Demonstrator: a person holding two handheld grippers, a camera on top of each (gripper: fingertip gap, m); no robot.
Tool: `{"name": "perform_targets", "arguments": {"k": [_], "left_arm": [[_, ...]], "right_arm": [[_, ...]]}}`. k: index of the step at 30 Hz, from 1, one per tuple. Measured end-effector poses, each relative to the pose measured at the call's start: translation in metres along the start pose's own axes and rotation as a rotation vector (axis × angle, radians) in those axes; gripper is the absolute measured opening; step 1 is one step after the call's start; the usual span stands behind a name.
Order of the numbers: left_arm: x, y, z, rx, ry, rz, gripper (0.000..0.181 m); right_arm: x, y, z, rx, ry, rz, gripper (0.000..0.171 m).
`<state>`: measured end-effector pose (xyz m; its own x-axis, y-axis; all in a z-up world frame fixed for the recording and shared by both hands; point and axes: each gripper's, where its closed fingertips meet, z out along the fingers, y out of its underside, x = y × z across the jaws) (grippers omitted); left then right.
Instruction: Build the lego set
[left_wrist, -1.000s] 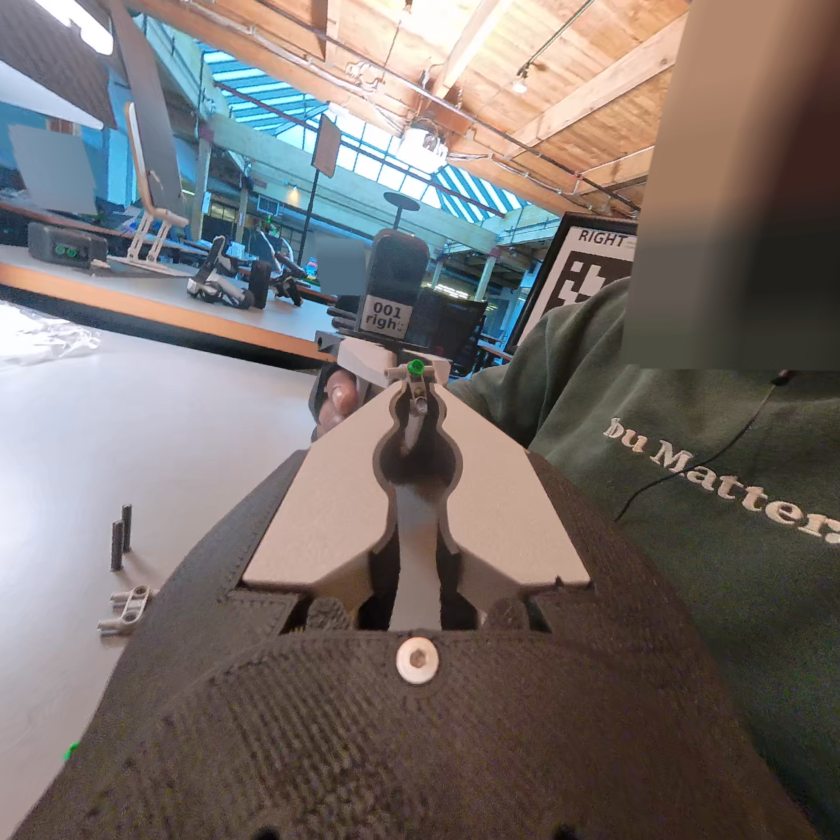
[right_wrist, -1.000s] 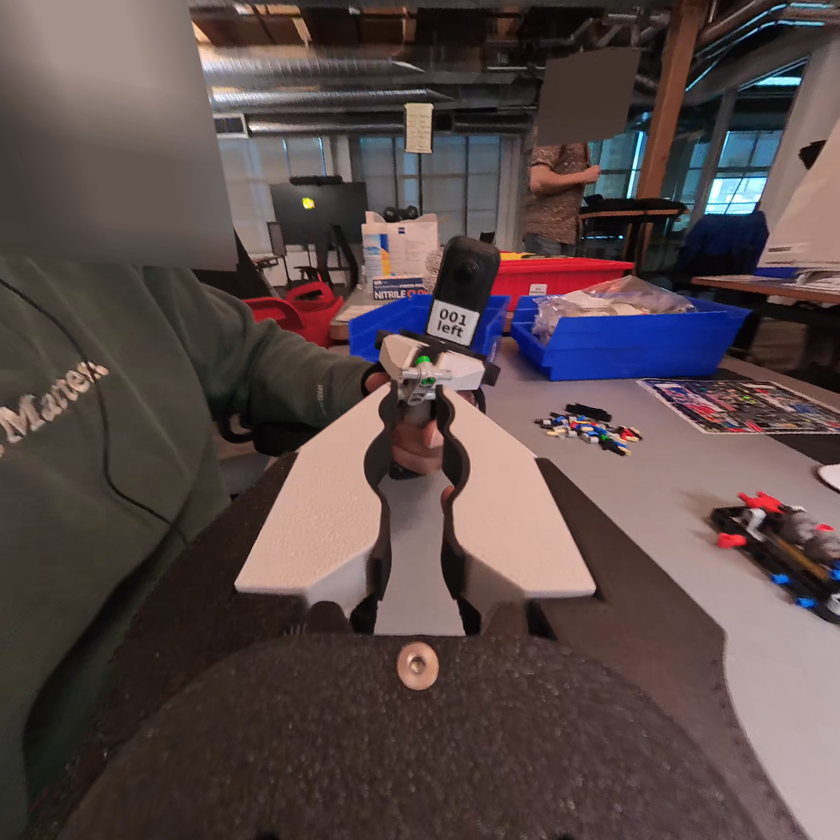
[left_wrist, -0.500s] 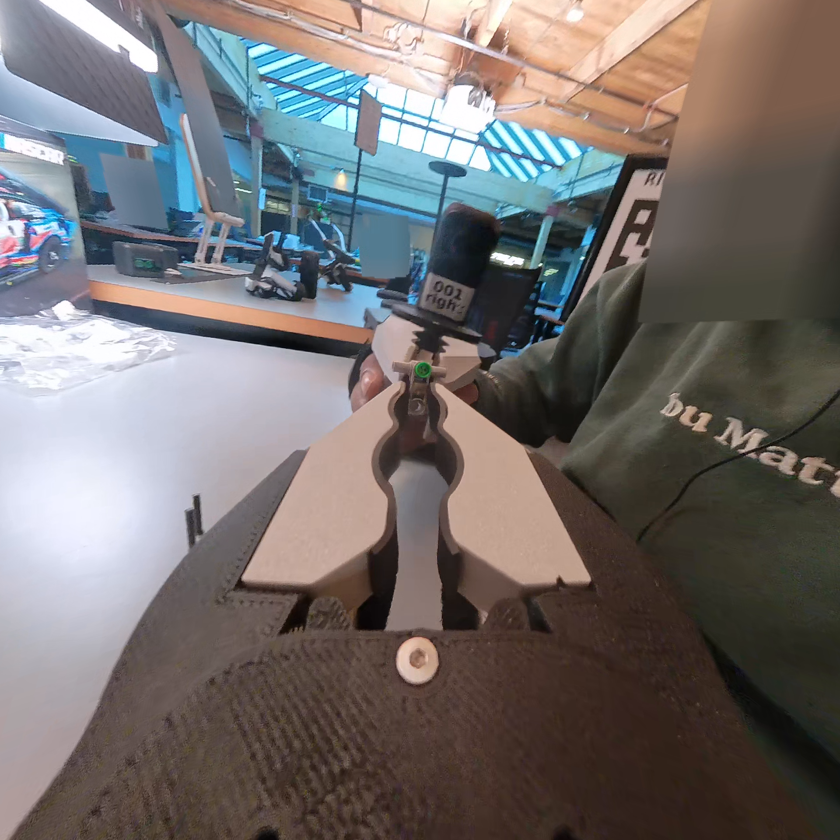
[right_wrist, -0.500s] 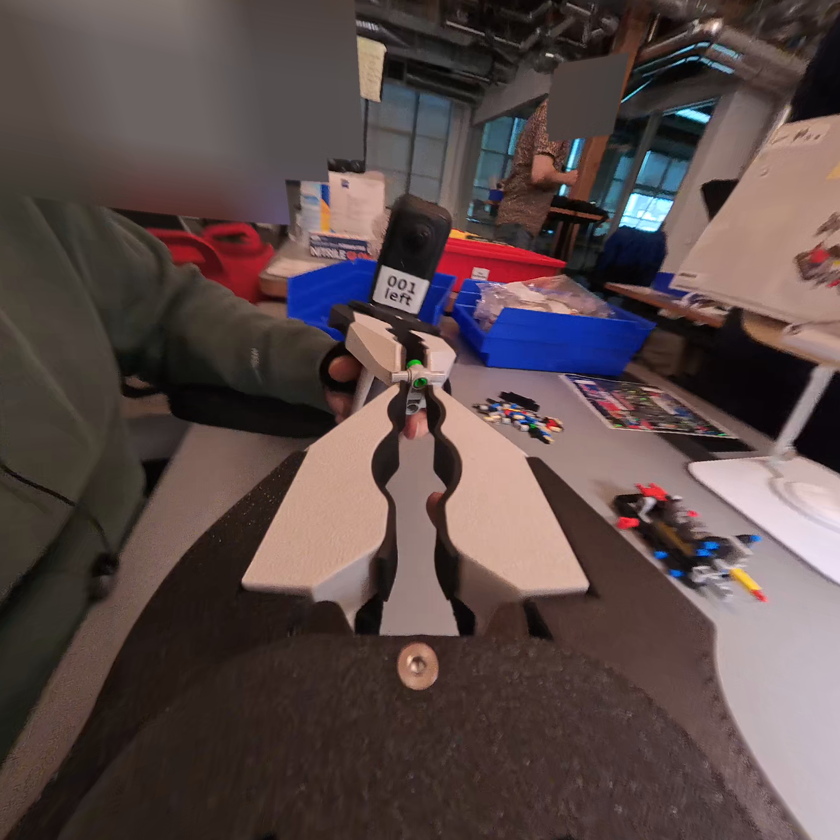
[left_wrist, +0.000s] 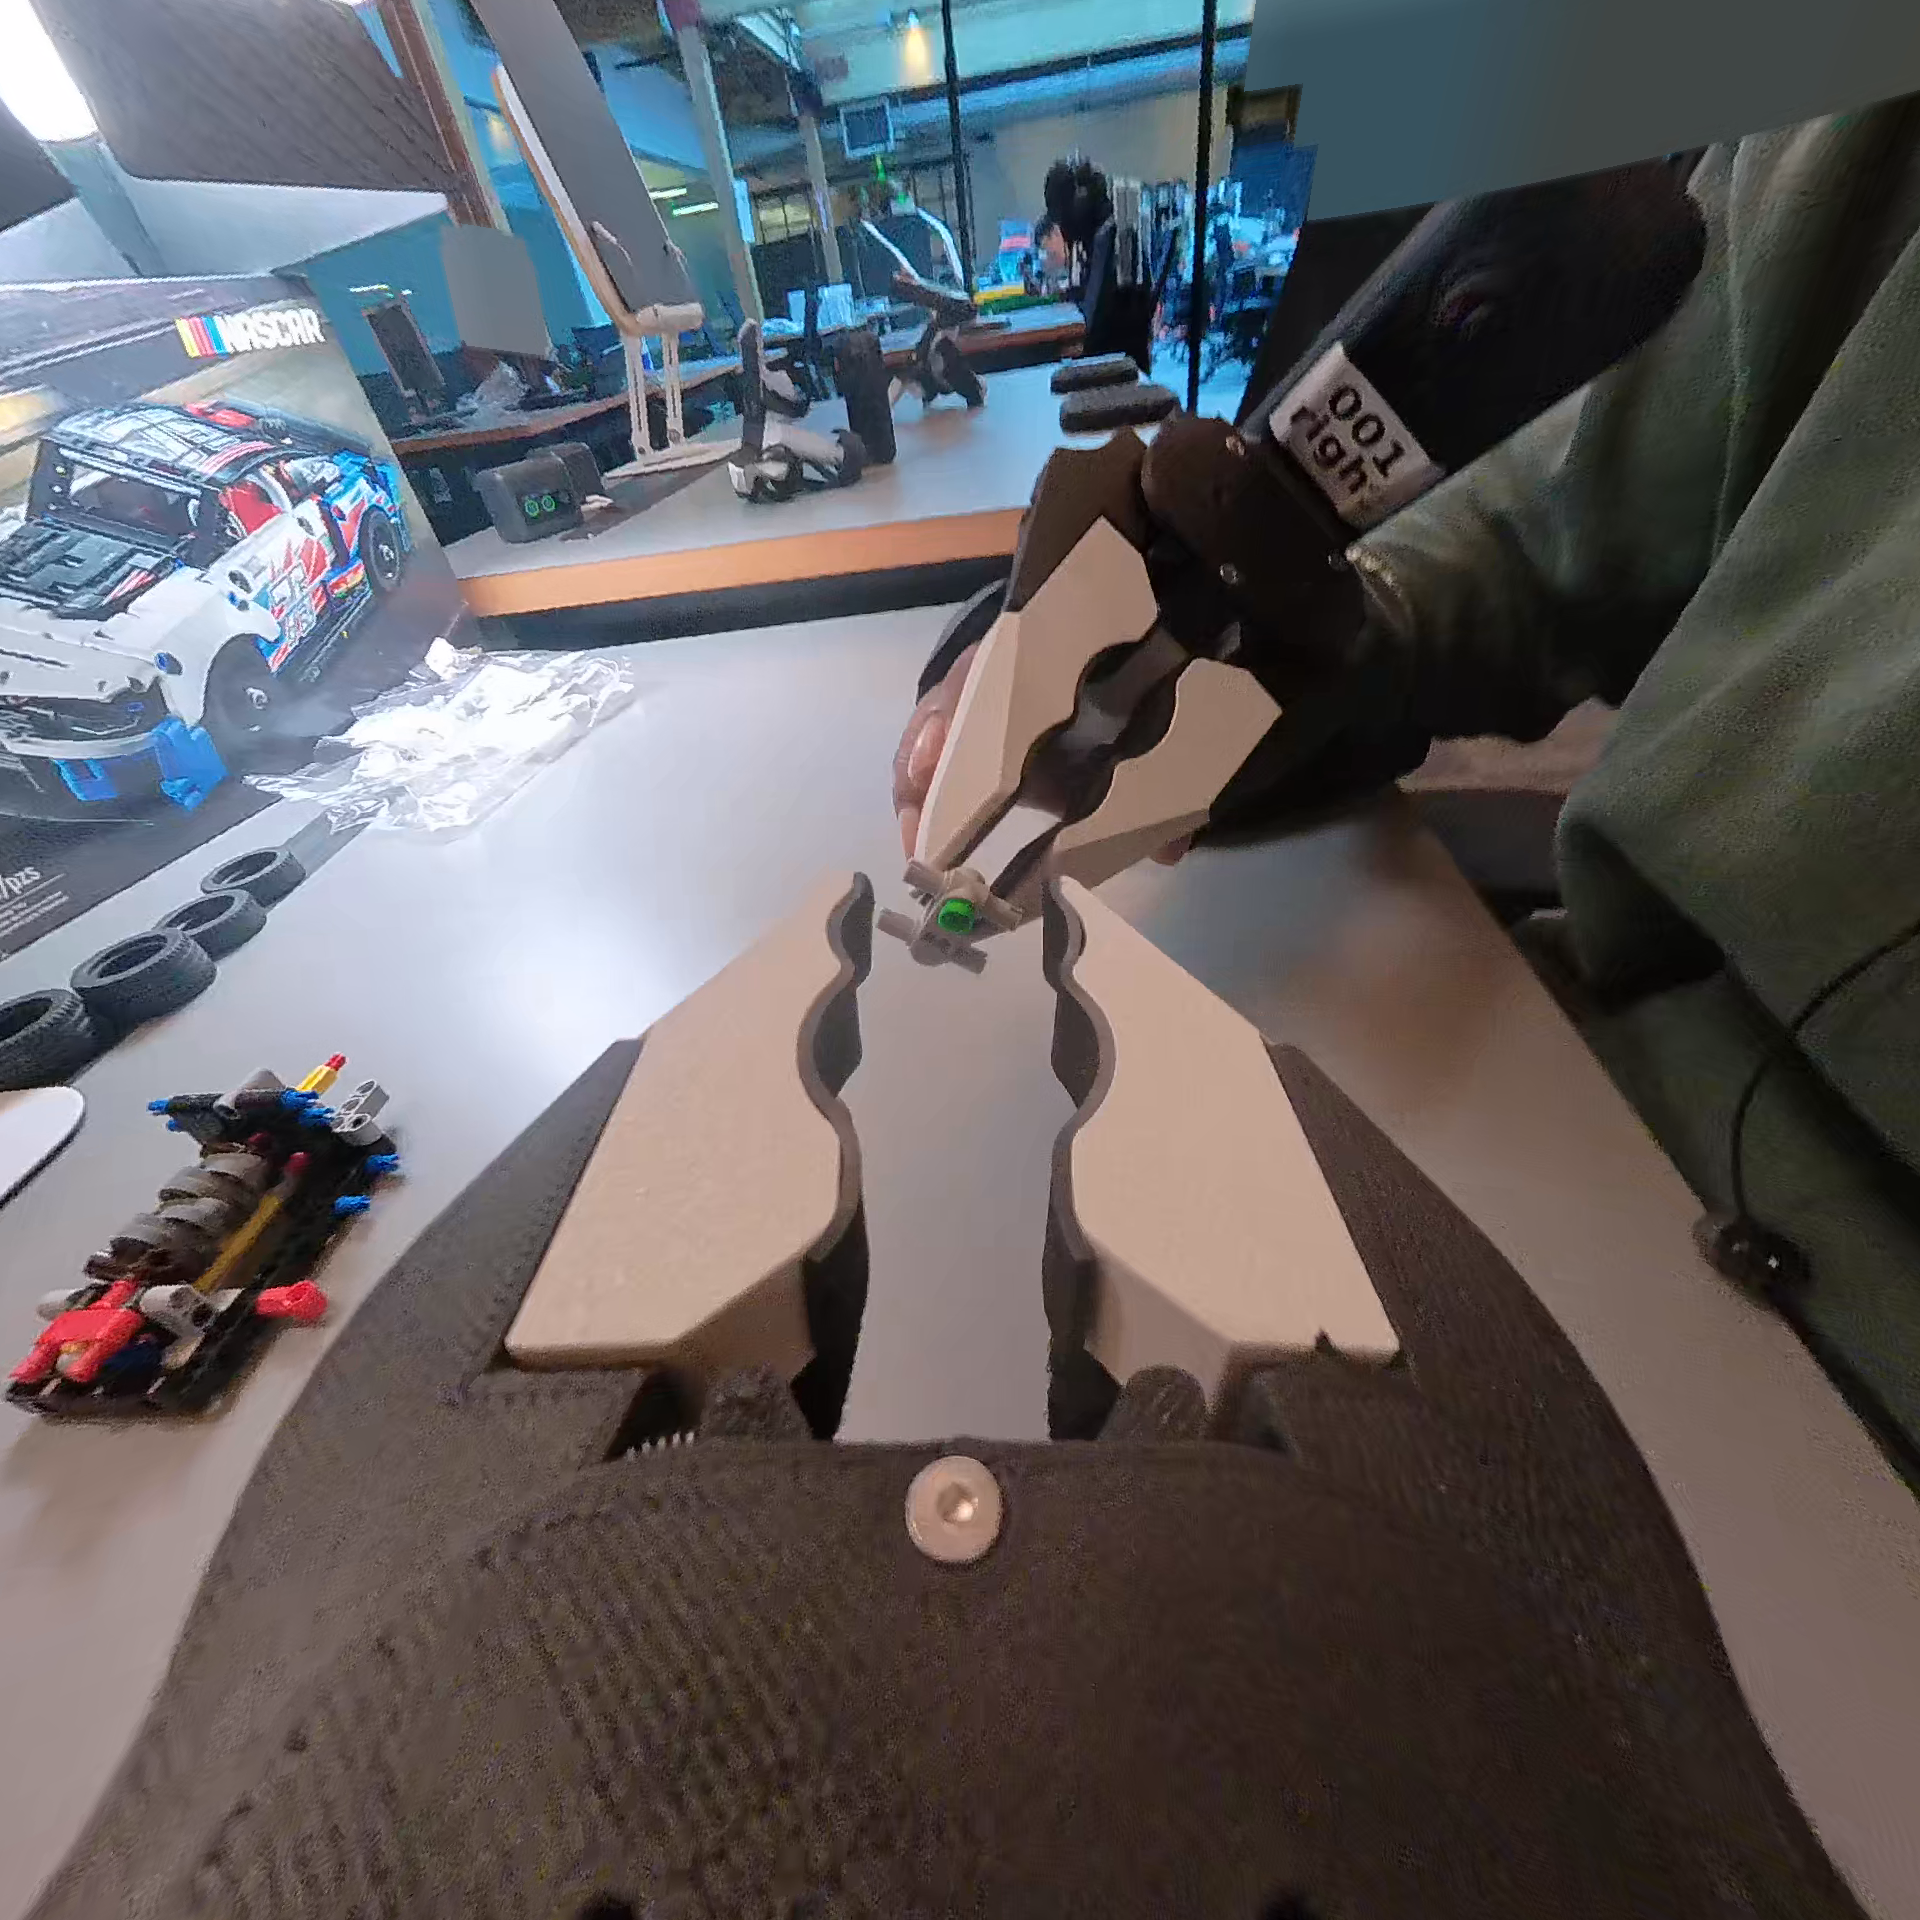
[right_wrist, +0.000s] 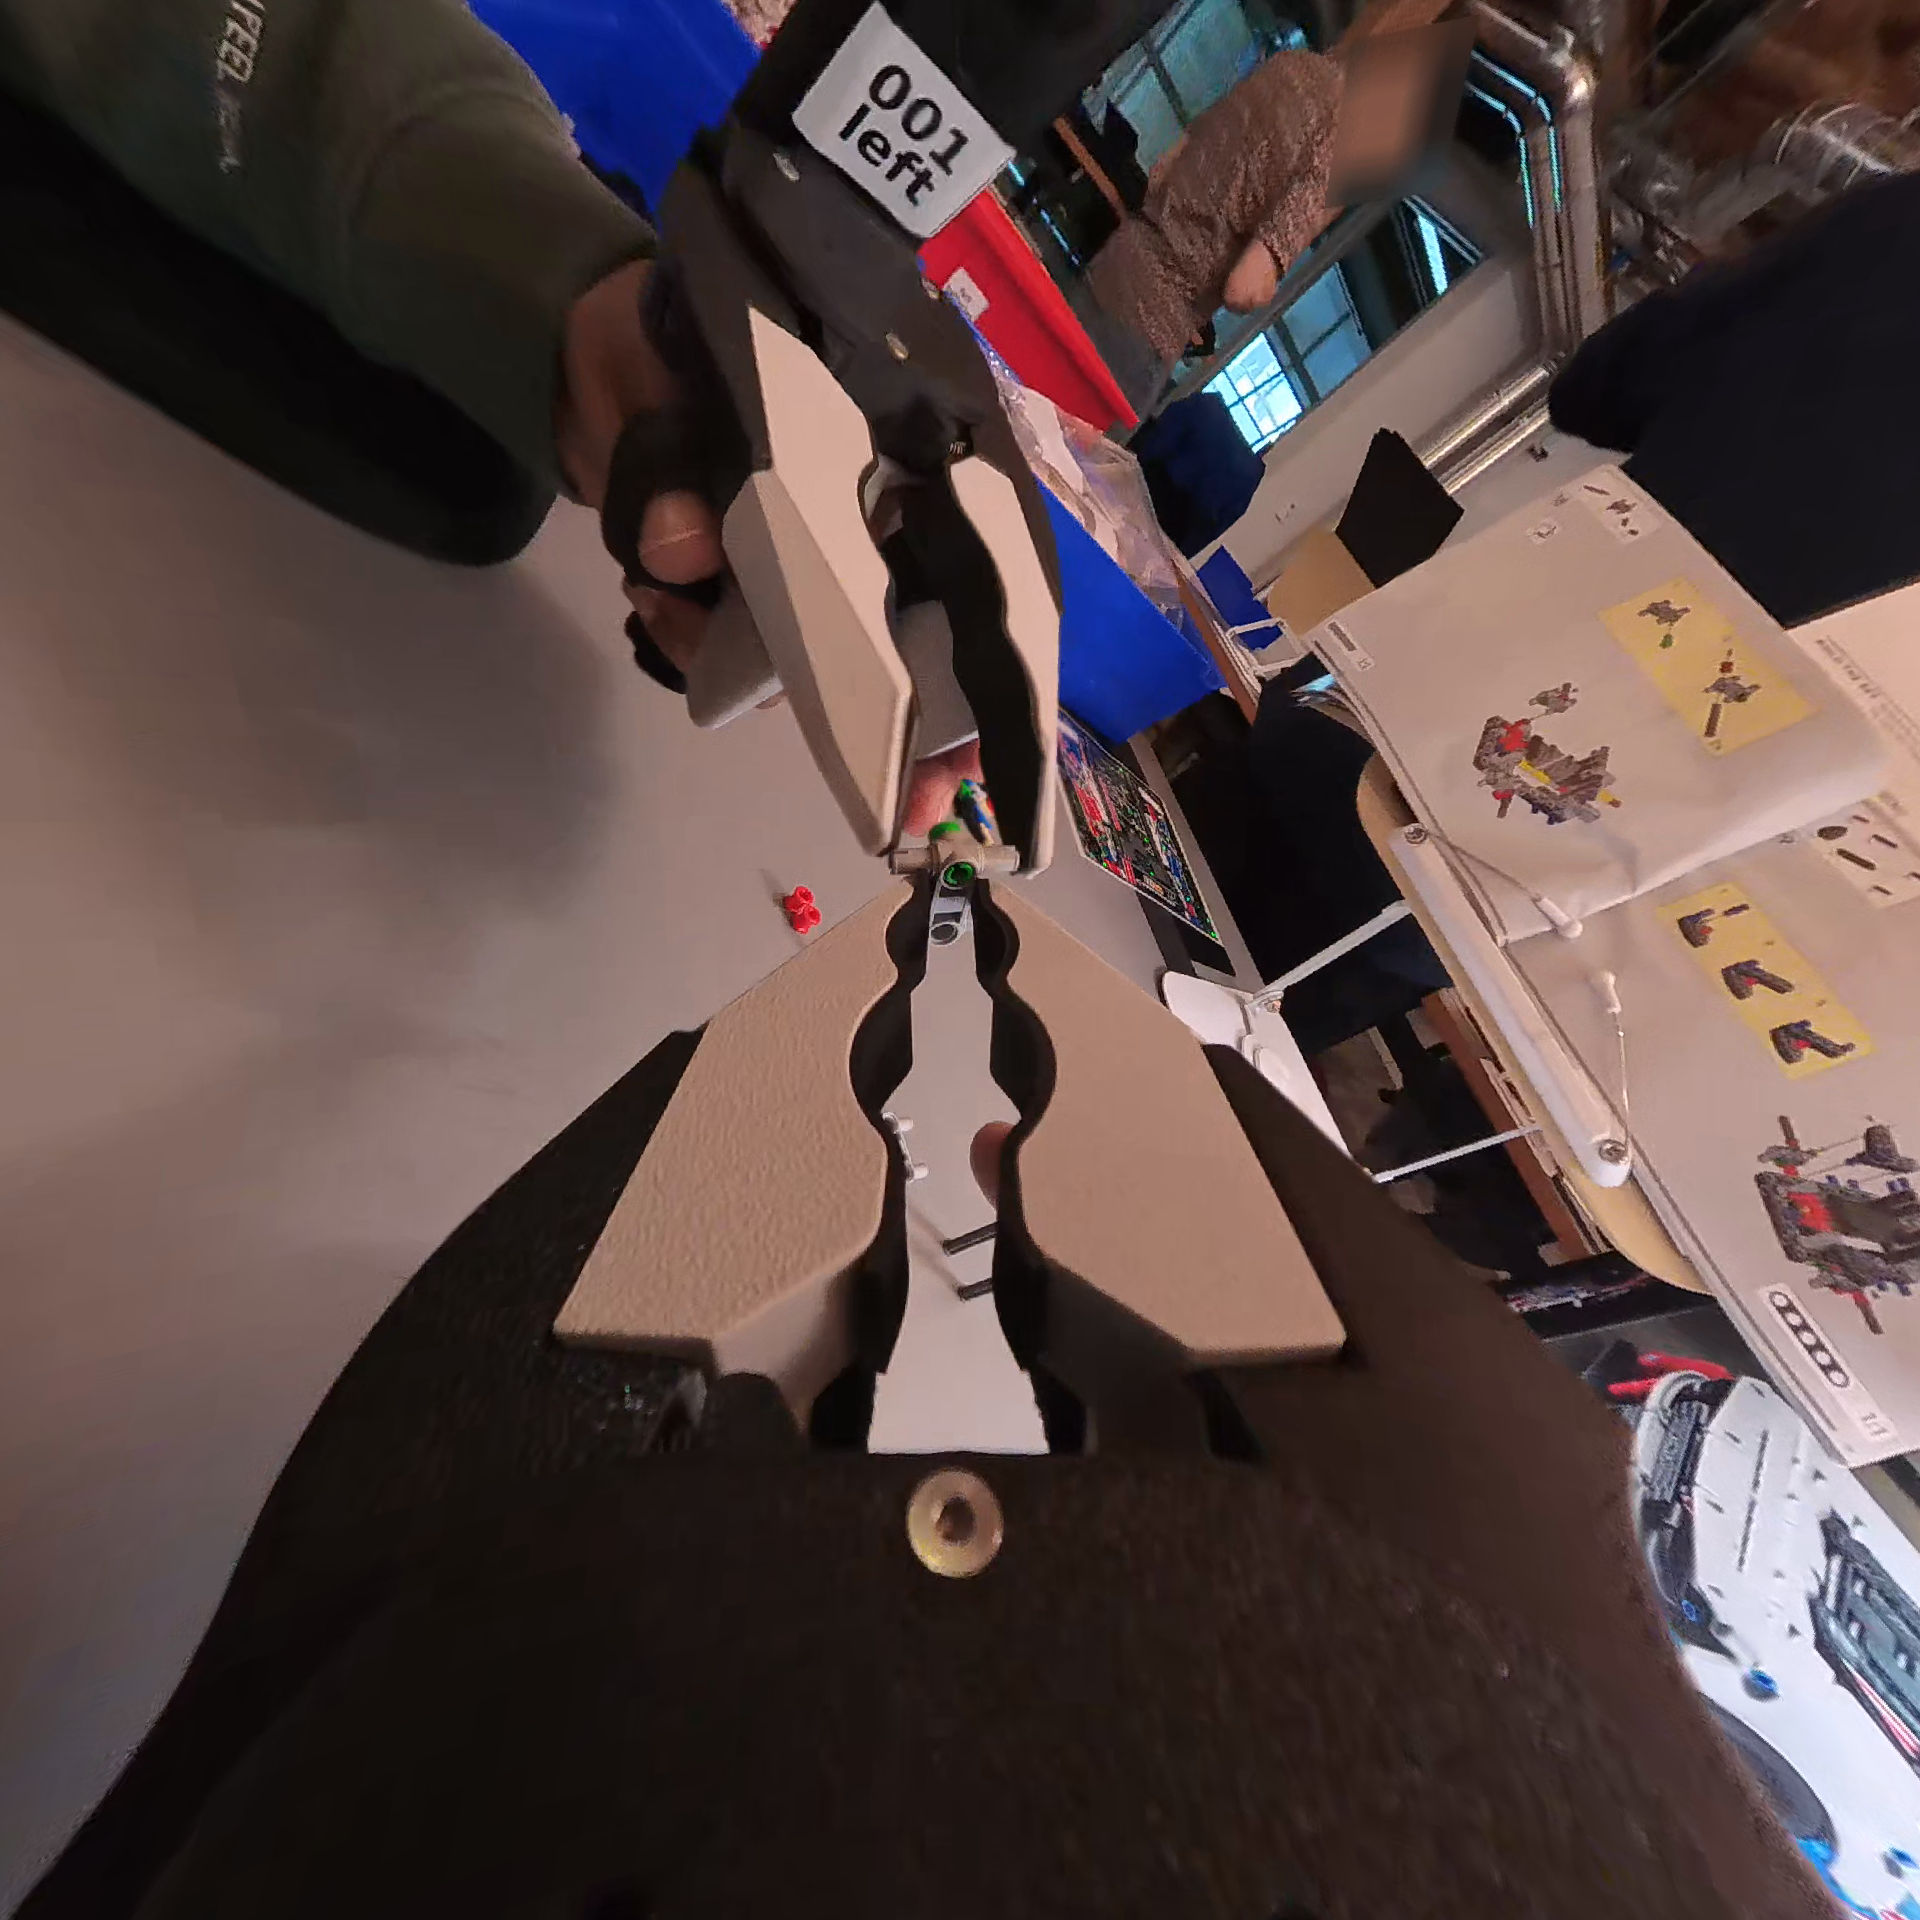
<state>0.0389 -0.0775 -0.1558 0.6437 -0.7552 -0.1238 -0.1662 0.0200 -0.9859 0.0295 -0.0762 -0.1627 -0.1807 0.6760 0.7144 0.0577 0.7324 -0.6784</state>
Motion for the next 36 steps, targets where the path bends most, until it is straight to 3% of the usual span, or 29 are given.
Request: {"name": "perform_targets", "arguments": {"k": [8, 15, 24, 27, 32, 36], "left_arm": [[0.006, 0.009, 0.003, -0.054, 0.001, 0.09, 0.017], [0.009, -0.001, -0.002, -0.006, 0.036, 0.054, 0.014], [0.013, -0.007, -0.003, 0.008, 0.053, 0.033, 0.018], [0.015, -0.011, -0.005, 0.031, 0.074, -0.005, 0.016], [0.008, -0.014, -0.009, 0.063, 0.091, -0.1, 0.027], [0.016, -0.014, -0.002, 0.053, 0.094, -0.082, 0.02]], "right_arm": [[-0.003, 0.0, -0.001, 0.014, -0.021, 0.019, 0.005], [0.0, -0.012, -0.006, 0.156, -0.105, 0.312, 0.005], [0.003, -0.024, -0.011, 0.3, -0.219, 0.604, 0.006], [0.004, -0.028, -0.014, 0.349, -0.24, 0.646, 0.005], [0.012, -0.031, -0.016, 0.4, -0.237, 0.713, 0.005], [0.008, -0.032, -0.015, 0.405, -0.258, 0.726, 0.006]]}}
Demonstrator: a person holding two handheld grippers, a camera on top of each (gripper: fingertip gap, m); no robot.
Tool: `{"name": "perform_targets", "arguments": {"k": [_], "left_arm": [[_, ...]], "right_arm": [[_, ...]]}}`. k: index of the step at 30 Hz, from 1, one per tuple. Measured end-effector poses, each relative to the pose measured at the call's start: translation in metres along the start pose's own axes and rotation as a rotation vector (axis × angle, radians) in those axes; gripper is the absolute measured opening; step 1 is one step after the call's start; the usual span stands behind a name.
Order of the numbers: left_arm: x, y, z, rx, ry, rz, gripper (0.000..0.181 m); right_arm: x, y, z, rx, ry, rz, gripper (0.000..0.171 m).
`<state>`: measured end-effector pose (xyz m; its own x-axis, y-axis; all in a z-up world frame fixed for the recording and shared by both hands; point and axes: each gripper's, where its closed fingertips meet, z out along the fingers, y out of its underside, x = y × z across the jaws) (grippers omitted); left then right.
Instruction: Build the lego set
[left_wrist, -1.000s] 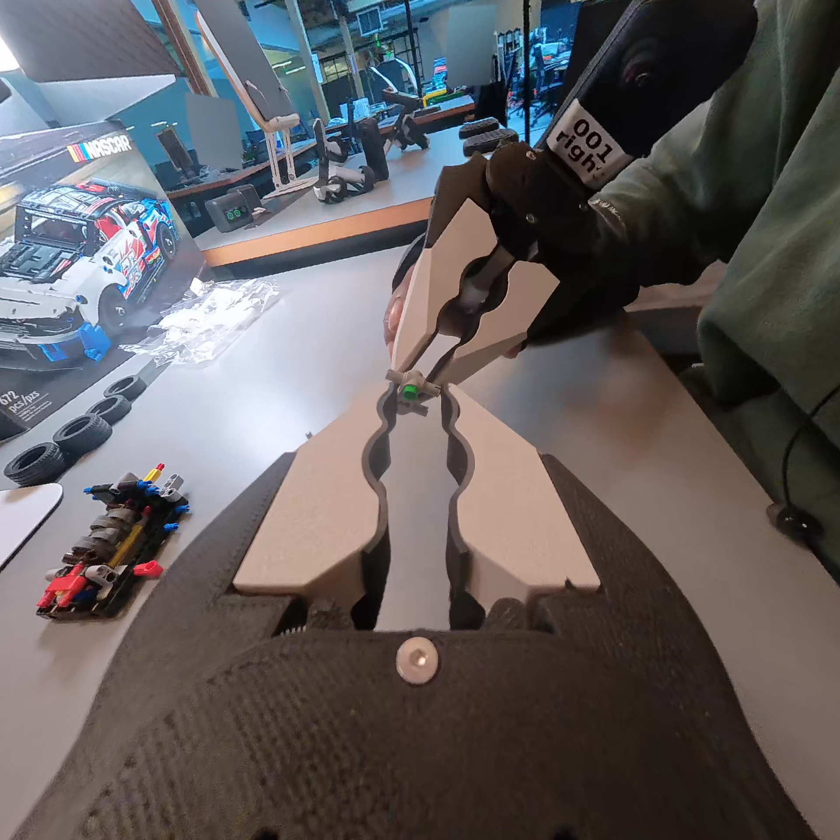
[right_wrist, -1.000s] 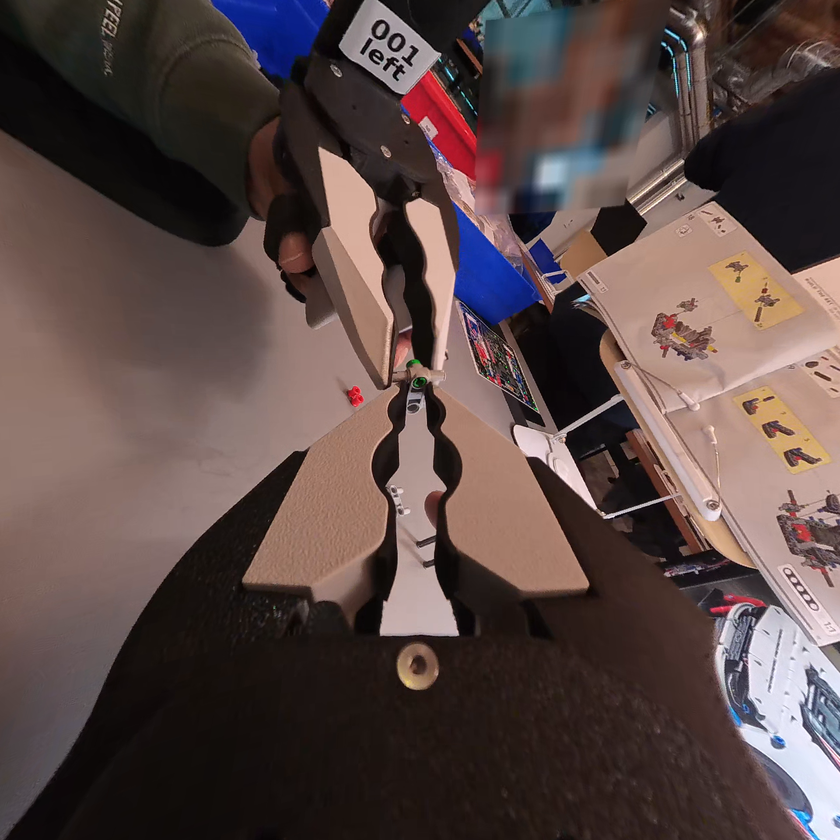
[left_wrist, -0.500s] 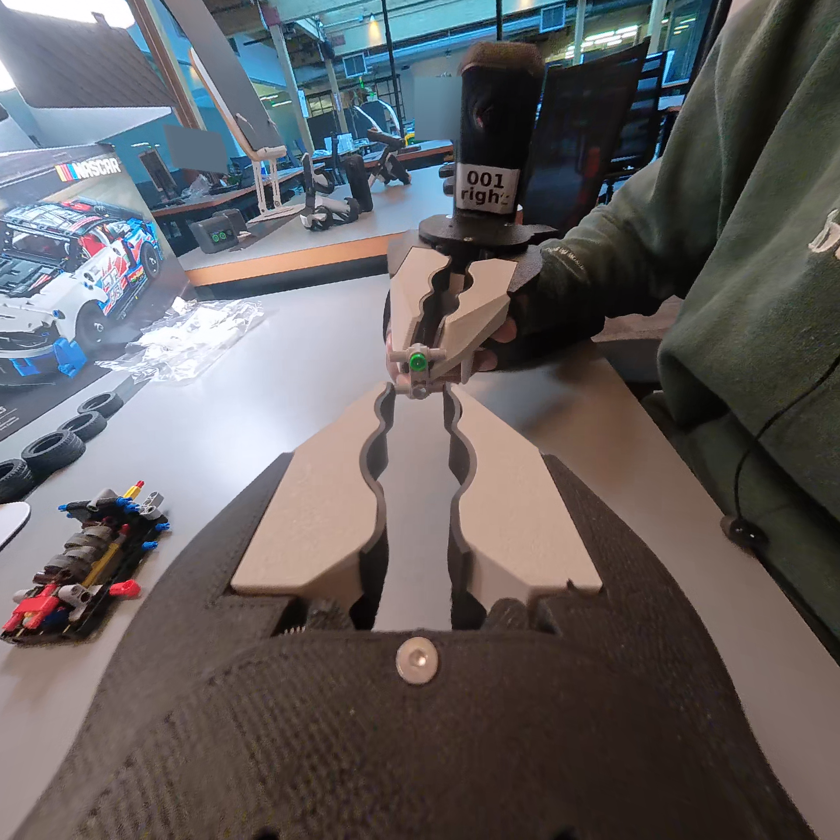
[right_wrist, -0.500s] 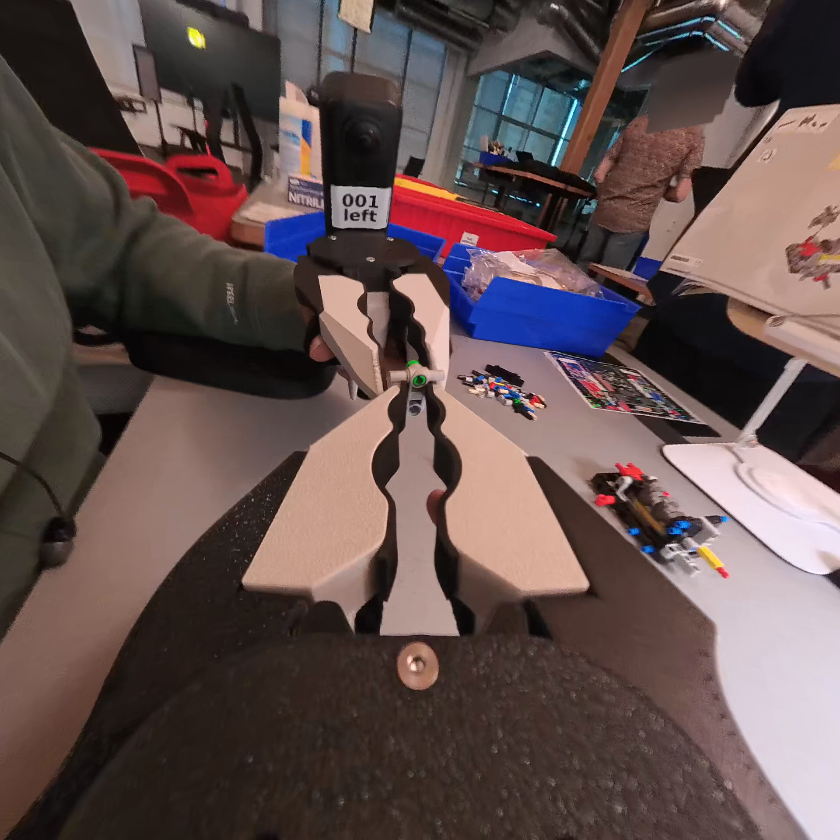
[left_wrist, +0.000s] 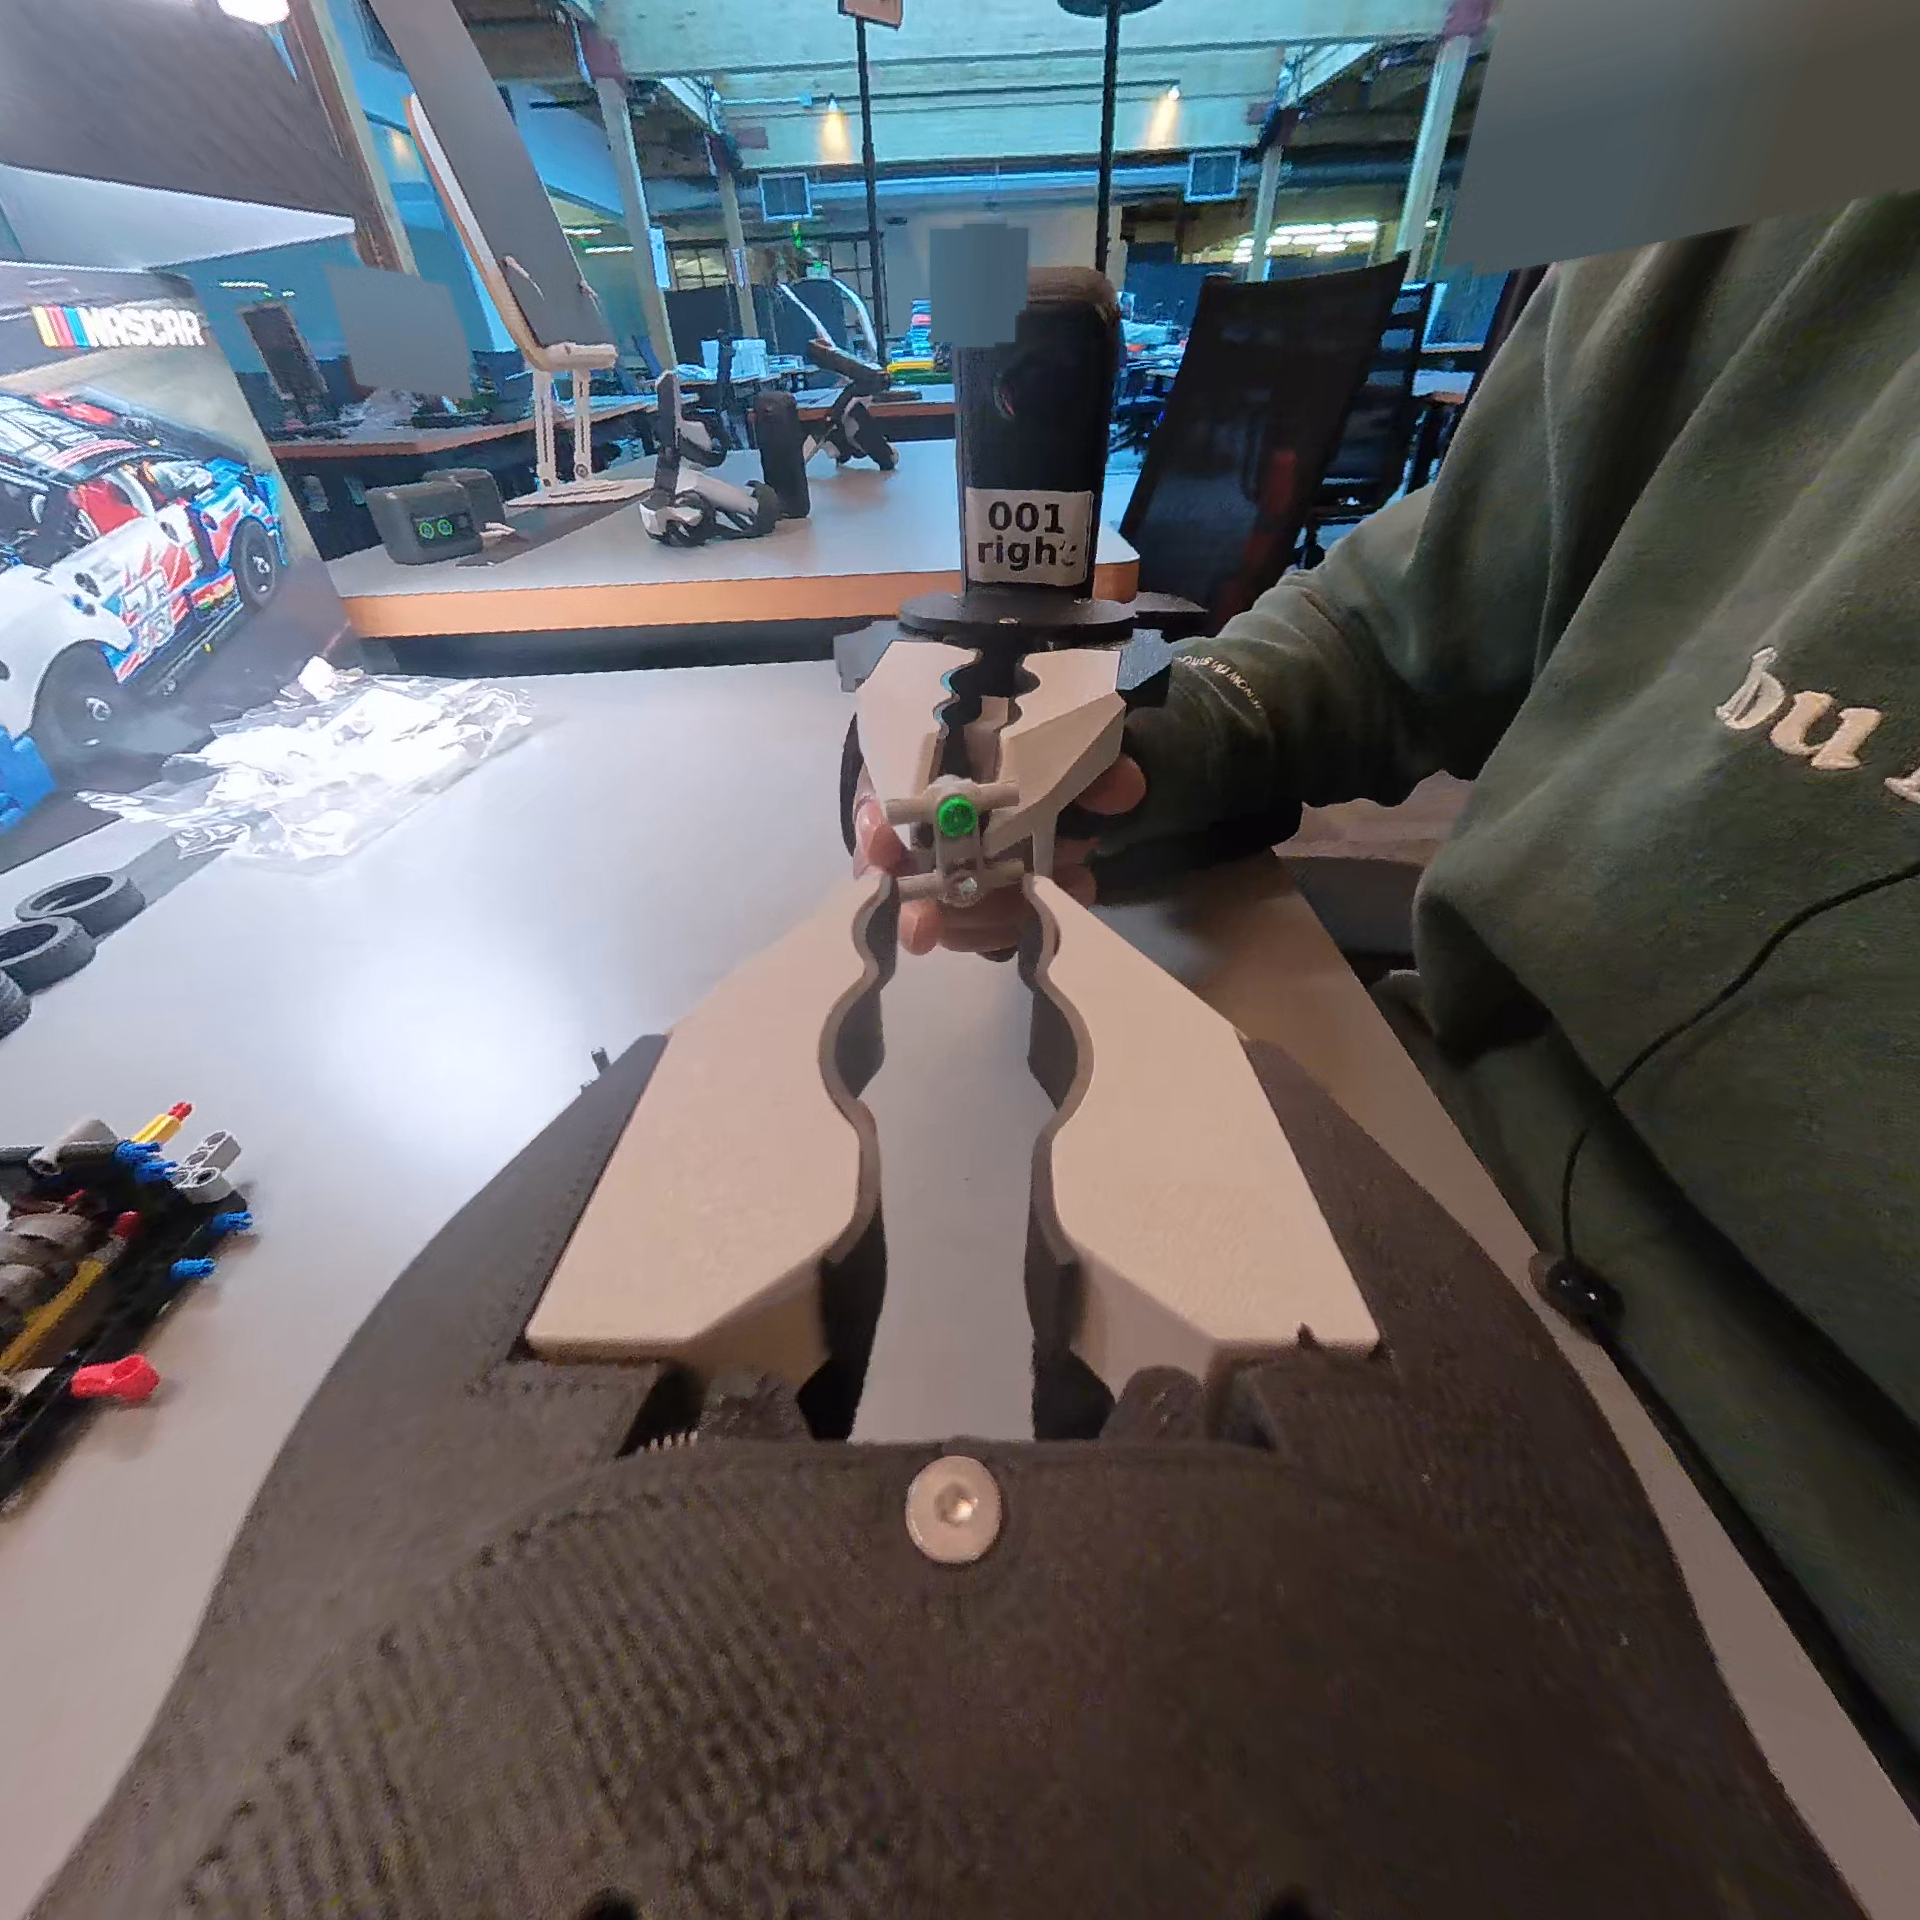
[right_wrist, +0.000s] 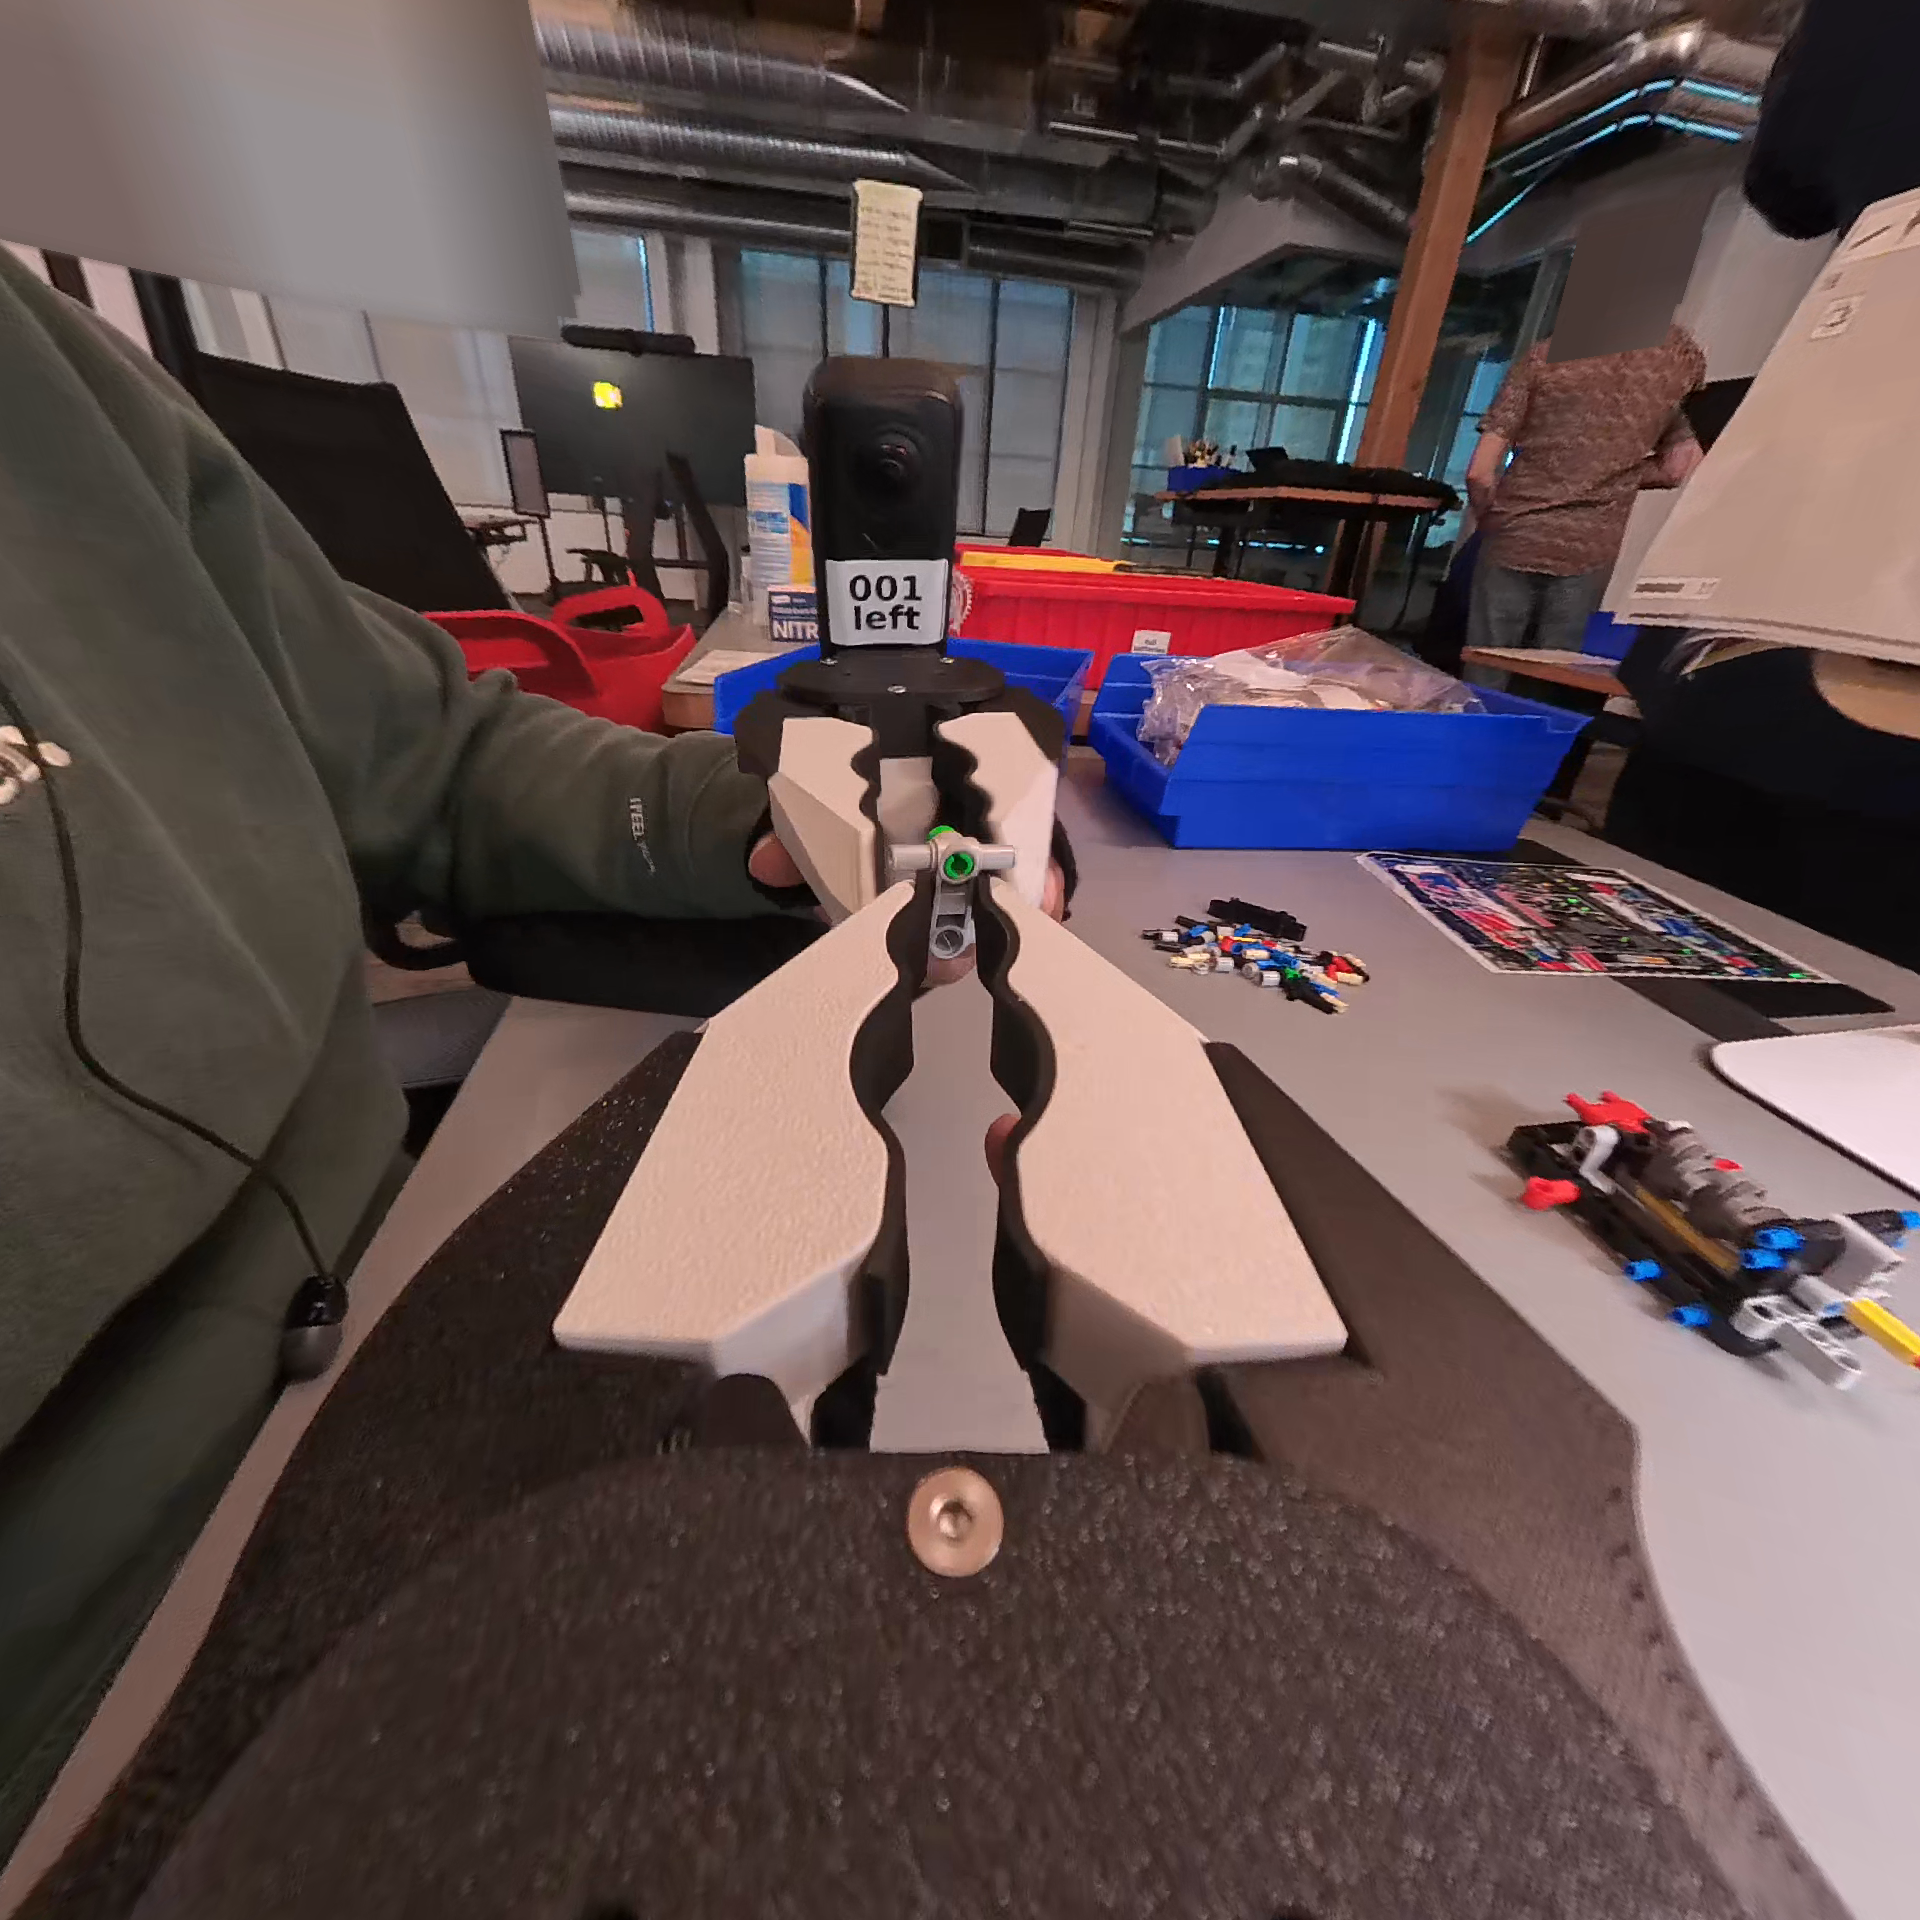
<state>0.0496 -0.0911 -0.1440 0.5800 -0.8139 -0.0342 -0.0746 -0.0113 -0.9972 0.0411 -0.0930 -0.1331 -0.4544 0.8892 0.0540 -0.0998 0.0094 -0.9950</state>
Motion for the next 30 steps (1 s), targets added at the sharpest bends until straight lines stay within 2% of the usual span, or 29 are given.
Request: {"name": "perform_targets", "arguments": {"k": [7, 14, 16, 18, 26, 30], "left_arm": [[-0.005, -0.003, -0.001, 0.014, -0.015, -0.042, 0.013], [-0.012, 0.004, -0.003, -0.055, -0.045, -0.028, 0.012], [-0.016, 0.011, -0.004, -0.103, -0.064, -0.014, 0.012], [-0.021, 0.019, -0.006, -0.143, -0.086, -0.008, 0.0], [-0.023, 0.057, -0.005, -0.33, -0.081, -0.004, 0.0], [-0.03, 0.073, -0.007, -0.41, -0.098, -0.105, 0.0]], "right_arm": [[0.004, -0.003, -0.002, 0.033, -0.012, 0.067, 0.006], [0.011, 0.007, -0.002, -0.027, 0.003, 0.085, 0.005], [0.014, 0.015, -0.002, -0.072, 0.015, 0.087, 0.005], [0.015, 0.02, -0.002, -0.106, 0.012, 0.079, 0.001], [0.022, 0.058, -0.007, -0.322, 0.022, 0.112, 0.0], [0.021, 0.083, -0.012, -0.47, 0.02, 0.108, 0.003]]}}
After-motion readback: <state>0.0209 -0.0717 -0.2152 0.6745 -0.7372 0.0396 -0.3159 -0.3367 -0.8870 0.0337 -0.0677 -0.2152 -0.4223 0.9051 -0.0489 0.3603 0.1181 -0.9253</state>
